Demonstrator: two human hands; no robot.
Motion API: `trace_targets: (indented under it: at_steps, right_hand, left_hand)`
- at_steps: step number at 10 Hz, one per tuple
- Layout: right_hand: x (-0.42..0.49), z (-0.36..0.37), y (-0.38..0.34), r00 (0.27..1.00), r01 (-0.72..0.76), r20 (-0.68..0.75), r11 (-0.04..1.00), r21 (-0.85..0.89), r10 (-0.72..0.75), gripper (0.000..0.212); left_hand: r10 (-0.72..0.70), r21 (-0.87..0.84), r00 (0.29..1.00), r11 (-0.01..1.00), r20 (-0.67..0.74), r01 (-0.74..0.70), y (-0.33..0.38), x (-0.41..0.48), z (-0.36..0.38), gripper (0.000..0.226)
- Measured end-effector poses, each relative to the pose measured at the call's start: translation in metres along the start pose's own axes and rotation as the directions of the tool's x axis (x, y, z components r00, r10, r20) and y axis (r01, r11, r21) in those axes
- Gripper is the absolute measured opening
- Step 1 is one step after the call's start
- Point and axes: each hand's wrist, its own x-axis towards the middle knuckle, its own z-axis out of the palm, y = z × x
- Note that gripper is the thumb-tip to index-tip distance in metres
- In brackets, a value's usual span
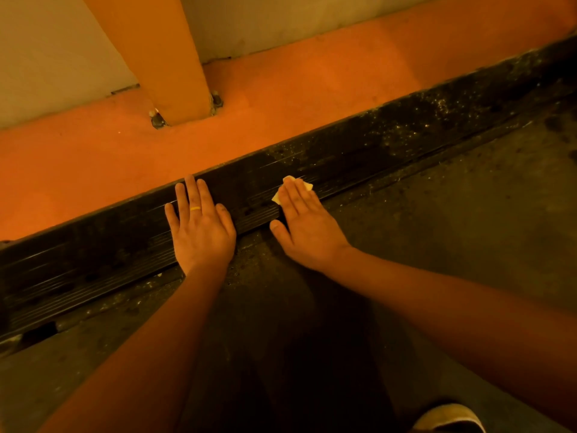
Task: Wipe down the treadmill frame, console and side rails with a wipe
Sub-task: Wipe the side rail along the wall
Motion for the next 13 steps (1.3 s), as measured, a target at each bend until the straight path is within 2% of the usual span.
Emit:
trace_targets:
  at_steps: [2,4,5,6,7,8,9,11,12,13]
  right_hand:
    - [0.009,-0.003,0.017,0.998,0.059,-0.029,0.998,-0.022,-0.060,0.069]
    - [0.015,-0.018,0.069,0.980,-0.167,-0.109,0.986,0.001,0.167,0.076]
    - [0.018,-0.014,0.051,0.980,-0.164,-0.108,0.985,0.050,0.169,0.076]
    - [0.018,-0.005,0.029,0.994,-0.041,-0.104,0.999,0.033,0.045,0.069]
    - [0.018,-0.005,0.046,0.994,-0.022,-0.110,1.000,-0.004,0.022,0.069]
    - [0.021,-0.018,0.080,0.966,-0.199,-0.164,0.980,0.034,0.201,0.073]
    - [0.026,-0.026,0.091,0.938,-0.324,-0.105,0.943,0.076,0.331,0.070]
    - [0.028,-0.019,0.055,0.956,-0.281,-0.070,0.958,0.046,0.284,0.074]
    - [0.035,-0.027,0.075,0.928,-0.360,-0.095,0.933,0.012,0.359,0.075]
    - [0.042,-0.045,0.105,0.880,-0.465,-0.070,0.882,0.080,0.470,0.074]
  left_hand:
    - [-0.002,0.004,1.000,1.000,0.011,0.002,0.000,0.000,-0.001,0.061]
    - [0.001,-0.017,1.000,1.000,0.023,-0.001,-0.001,0.000,-0.002,0.060]
    - [0.001,-0.018,1.000,1.000,0.022,-0.001,0.000,0.000,-0.002,0.060]
    - [0.005,-0.016,1.000,1.000,0.013,-0.005,-0.001,0.000,-0.001,0.060]
    - [0.001,-0.016,1.000,1.000,0.015,-0.001,0.000,0.000,-0.001,0.060]
    - [0.003,-0.016,1.000,1.000,0.010,-0.003,-0.001,0.000,-0.001,0.060]
    - [0.005,-0.013,1.000,1.000,0.011,-0.004,0.000,0.000,0.000,0.060]
    - [0.006,-0.018,1.000,1.000,0.005,-0.006,0.000,0.000,0.000,0.060]
    - [0.005,-0.017,1.000,1.000,0.009,-0.005,0.000,0.000,-0.001,0.060]
    - [0.009,-0.016,1.000,1.000,0.009,-0.009,0.000,0.000,-0.001,0.060]
